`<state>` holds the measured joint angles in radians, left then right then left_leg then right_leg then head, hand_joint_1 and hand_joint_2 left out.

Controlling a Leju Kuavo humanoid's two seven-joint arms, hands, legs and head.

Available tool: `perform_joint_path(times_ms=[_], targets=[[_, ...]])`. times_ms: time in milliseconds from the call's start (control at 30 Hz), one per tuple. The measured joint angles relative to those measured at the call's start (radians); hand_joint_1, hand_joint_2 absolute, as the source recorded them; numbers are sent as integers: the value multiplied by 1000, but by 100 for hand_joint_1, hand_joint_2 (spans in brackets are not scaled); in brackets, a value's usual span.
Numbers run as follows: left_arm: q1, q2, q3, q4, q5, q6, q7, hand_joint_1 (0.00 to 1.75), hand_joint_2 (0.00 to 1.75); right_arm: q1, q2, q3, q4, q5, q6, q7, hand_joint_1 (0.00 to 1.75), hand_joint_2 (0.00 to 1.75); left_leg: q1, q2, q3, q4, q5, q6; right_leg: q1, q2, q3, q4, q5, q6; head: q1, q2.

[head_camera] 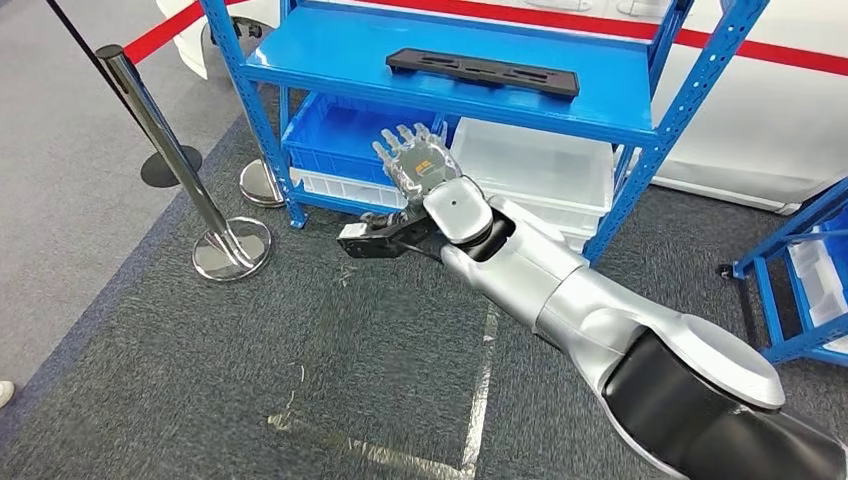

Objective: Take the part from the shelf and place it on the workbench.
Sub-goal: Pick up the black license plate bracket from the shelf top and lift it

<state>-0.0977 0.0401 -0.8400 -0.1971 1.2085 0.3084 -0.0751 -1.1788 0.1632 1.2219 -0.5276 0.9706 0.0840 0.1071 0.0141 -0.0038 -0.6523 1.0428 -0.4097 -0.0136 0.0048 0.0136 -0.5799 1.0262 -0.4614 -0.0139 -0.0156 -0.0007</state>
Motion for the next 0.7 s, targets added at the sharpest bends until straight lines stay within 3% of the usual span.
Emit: perform_joint_path(times_ms=[100,167,267,300,333,400,467,567,633,700], targets=[[-1,-1,0,0,0,0,0,0,0,0,-1,0,-2,0,0,0,0,0,1,-4,5,-9,-10,15,2,-2,-4,4,-7,11,2,0],[0,-1,0,0,0,0,0,0,0,-2,-2,0,-3,0,1,0,0,0,5,-4,14,-14,-13,24,0,-3,-23,46,-33,20,5,0],[0,-1,0,0,0,0,0,0,0,-1,-8,0,-4,-2,7,0,0,0,5,-3,26,-17,-22,35,-5,-5,-117,224,-99,30,7,0],[0,-1,0,0,1,0,0,0,0,0,-12,0,-4,-3,11,0,0,0,5,-4,31,-17,-25,37,-7,-5,-143,262,-99,31,7,0],[0,-1,0,1,2,0,0,0,0,1,-16,0,-4,-4,13,0,0,0,5,-5,36,-16,-29,37,-9,-5,-154,266,-82,31,8,0],[1,-1,0,1,3,-1,0,0,0,-1,-23,0,-4,-8,19,2,0,0,5,-7,51,-16,-39,35,-10,-5,-127,173,-2,26,8,0],[2,-1,0,1,5,-1,0,0,0,-9,-32,0,-5,-14,28,6,0,0,3,-8,59,-16,-47,29,-5,-5,-80,56,54,17,7,0],[-1,-2,0,1,7,0,2,0,0,-21,-52,-3,-12,-24,42,13,0,0,2,-8,57,-20,-49,14,4,-5,-57,0,54,8,6,0],[0,-1,0,1,8,1,5,0,0,-23,-70,-6,-21,-29,45,17,0,0,2,-4,54,-14,-57,4,-2,-6,-48,-13,54,2,6,0],[3,-1,0,1,8,2,8,0,0,-27,-86,-7,-28,-32,48,22,0,0,2,0,21,56,-92,-4,-9,-9,-34,-24,53,-7,5,0]])
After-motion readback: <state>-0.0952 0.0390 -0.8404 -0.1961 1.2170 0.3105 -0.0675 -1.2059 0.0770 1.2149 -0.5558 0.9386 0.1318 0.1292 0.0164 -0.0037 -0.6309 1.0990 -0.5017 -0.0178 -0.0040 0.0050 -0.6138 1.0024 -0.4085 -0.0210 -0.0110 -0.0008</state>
